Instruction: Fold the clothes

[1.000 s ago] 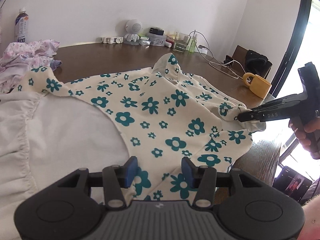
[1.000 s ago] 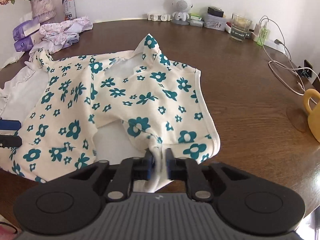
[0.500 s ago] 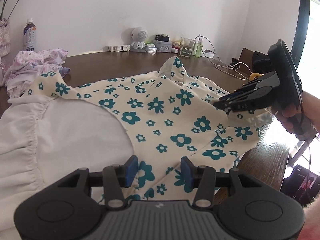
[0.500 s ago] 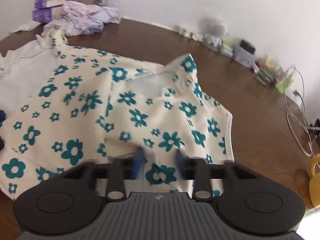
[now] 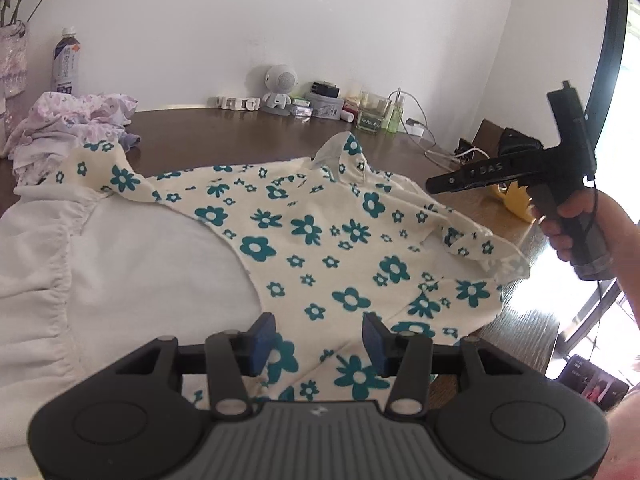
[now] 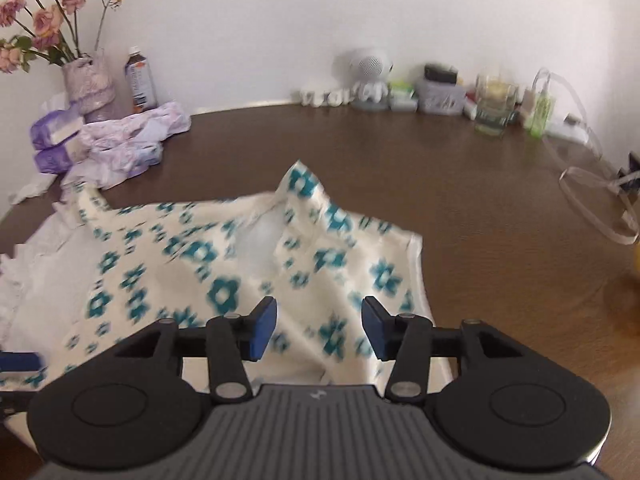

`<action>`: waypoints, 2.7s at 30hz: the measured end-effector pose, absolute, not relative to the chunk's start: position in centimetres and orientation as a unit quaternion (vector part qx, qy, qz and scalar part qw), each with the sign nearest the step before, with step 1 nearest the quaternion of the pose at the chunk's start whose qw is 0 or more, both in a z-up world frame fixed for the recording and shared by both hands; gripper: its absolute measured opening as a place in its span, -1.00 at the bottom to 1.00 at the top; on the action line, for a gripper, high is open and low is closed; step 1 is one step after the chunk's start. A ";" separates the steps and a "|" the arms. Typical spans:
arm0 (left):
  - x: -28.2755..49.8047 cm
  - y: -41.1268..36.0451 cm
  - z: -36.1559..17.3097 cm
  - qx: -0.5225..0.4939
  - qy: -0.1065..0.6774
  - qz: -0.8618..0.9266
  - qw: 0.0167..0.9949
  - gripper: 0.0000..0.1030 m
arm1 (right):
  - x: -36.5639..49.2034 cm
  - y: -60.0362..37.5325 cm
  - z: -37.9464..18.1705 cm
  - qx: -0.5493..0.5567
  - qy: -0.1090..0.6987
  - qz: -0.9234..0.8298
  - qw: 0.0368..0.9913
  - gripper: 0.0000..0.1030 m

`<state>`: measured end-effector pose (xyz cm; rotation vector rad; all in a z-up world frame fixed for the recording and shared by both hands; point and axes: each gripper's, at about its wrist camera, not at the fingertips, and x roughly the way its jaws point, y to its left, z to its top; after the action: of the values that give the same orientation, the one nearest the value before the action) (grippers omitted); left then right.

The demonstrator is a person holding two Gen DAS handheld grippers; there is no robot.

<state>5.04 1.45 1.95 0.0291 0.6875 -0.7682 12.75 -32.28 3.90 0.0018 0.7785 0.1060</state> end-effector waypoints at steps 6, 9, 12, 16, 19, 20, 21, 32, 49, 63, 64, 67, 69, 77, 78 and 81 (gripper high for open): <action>7.3 -0.1 3.1 0.001 0.321 -0.357 0.877 -0.10 | 18.1 -31.0 2.1 -0.069 0.397 0.037 0.915 -0.10; 9.1 -1.5 3.2 -0.015 0.328 -0.354 0.876 -0.10 | 19.7 -30.3 0.8 -0.092 0.415 0.027 0.905 -0.30; 10.3 -1.8 2.6 -0.020 0.344 -0.348 0.872 -0.13 | 20.4 -30.7 0.3 -0.075 0.427 0.025 0.901 -0.97; 12.0 -2.2 1.8 -0.026 0.366 -0.339 0.866 -0.29 | 20.4 -32.2 0.7 -0.061 0.421 0.010 0.905 -0.97; 13.2 -2.5 1.2 -0.031 0.381 -0.333 0.862 -0.31 | 20.7 -33.6 1.0 -0.043 0.418 0.002 0.908 -0.96; 13.6 -2.6 1.0 -0.033 0.386 -0.331 0.860 -0.31 | 20.8 -34.0 1.1 -0.029 0.417 0.008 0.908 -0.95; 13.7 -2.5 1.6 -0.035 0.379 -0.334 0.862 -0.30 | 20.9 -34.3 1.3 -0.015 0.417 0.014 0.909 -0.89; 21.4 -4.9 4.4 0.031 0.366 -0.281 0.887 -0.19 | 23.8 -33.4 1.2 -0.038 0.422 0.029 0.906 -0.15; 23.4 -6.1 1.3 0.044 0.354 -0.266 0.896 -0.32 | 23.4 -35.0 2.5 0.003 0.390 0.035 0.920 -0.23; 22.3 -6.2 1.2 0.060 0.347 -0.280 0.893 -0.31 | 22.8 -28.1 0.2 -0.068 0.422 0.160 0.890 -0.44; 22.4 -5.8 1.1 0.060 0.348 -0.275 0.894 -0.31 | 22.6 -28.4 0.3 -0.062 0.427 0.158 0.888 -0.90; 22.7 -4.7 0.9 0.056 0.347 -0.263 0.898 -0.32 | 22.0 -29.2 0.6 -0.056 0.443 0.155 0.881 -0.98; 22.7 -4.1 1.0 0.053 0.344 -0.259 0.901 -0.32 | 21.6 -29.3 0.7 -0.068 0.451 0.150 0.877 -0.97; 23.4 -2.3 1.8 0.033 0.336 -0.244 0.909 -0.30 | 23.2 -29.1 2.2 0.014 0.445 0.151 0.882 -0.10; 23.4 -2.2 2.1 0.038 0.330 -0.239 0.913 -0.30 | 23.9 -28.8 2.2 0.023 0.446 0.149 0.882 -0.10; 23.6 -1.9 3.0 0.065 0.305 -0.216 0.925 -0.30 | 25.9 -28.0 2.1 0.051 0.447 0.143 0.881 -0.11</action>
<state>23.61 -1.85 2.99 0.1338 0.6249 -0.4440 25.90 -27.98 2.07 0.1066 0.9311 0.2984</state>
